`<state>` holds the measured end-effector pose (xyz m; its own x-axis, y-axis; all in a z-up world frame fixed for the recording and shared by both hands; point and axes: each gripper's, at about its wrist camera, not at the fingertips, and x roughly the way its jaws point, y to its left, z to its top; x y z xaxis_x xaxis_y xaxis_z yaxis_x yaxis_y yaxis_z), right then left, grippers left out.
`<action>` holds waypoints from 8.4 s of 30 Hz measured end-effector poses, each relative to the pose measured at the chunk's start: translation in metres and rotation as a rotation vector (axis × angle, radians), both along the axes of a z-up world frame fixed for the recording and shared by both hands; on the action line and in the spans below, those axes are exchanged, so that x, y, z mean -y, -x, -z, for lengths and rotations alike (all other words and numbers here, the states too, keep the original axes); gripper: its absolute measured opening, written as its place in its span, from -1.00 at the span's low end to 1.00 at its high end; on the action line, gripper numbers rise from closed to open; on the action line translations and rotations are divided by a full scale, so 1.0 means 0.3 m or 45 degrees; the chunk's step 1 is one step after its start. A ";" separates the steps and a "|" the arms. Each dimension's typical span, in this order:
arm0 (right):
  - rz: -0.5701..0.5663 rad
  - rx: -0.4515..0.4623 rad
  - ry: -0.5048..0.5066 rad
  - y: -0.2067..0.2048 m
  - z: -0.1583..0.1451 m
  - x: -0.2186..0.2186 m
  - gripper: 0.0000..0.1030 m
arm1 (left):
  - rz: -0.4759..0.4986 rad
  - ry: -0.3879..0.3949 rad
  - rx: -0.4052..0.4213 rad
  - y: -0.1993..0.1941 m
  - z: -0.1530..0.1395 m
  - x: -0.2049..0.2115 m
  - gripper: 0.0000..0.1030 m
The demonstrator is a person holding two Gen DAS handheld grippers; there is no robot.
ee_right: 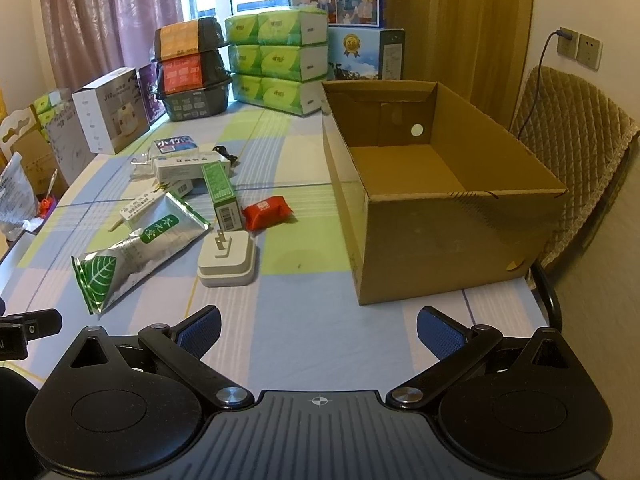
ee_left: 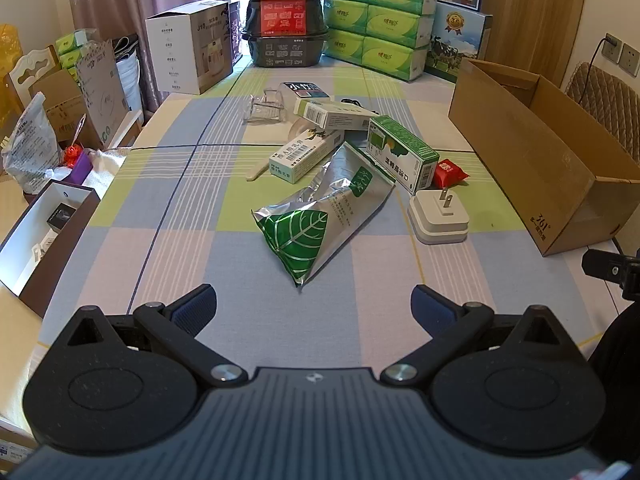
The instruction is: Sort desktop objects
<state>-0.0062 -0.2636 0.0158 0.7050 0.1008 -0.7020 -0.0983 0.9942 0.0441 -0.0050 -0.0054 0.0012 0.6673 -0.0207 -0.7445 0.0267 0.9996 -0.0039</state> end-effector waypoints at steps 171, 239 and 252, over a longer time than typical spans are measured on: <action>0.088 0.104 0.035 0.024 -0.108 0.270 0.20 | 0.500 0.363 -0.353 -0.256 -0.190 0.522 -0.12; 0.101 0.077 -0.105 -0.546 -0.104 0.586 0.50 | 0.349 0.368 -0.231 -0.684 -0.190 0.768 0.15; 0.143 0.070 -0.171 -0.346 -0.171 0.539 0.68 | 0.338 0.330 -0.169 -0.500 -0.229 0.645 0.66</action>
<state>0.0976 -0.4254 0.0670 0.7538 0.1098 -0.6479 0.0069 0.9846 0.1749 0.1451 -0.1989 0.0699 0.5116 -0.3785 -0.7713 0.2667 0.9233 -0.2762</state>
